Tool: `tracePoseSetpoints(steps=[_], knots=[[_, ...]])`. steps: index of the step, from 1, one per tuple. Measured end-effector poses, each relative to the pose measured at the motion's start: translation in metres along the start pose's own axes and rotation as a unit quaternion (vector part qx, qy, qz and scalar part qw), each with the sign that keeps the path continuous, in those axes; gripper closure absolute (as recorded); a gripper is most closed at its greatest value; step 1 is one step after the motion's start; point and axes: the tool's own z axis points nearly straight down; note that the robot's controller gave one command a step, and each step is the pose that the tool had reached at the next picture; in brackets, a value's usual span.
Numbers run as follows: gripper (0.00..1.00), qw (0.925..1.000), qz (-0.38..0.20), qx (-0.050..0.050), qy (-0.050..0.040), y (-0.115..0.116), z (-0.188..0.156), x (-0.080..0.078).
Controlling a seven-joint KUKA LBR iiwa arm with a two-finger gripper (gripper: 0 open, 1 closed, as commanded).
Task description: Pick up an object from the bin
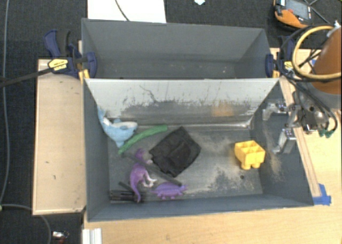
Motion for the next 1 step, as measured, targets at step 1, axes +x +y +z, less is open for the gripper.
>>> tracePoseSetpoints(steps=[1], knots=[[0.00, 1.0000, -0.003, 0.001, -0.0041, 0.0007, -0.0049, -0.0014]])
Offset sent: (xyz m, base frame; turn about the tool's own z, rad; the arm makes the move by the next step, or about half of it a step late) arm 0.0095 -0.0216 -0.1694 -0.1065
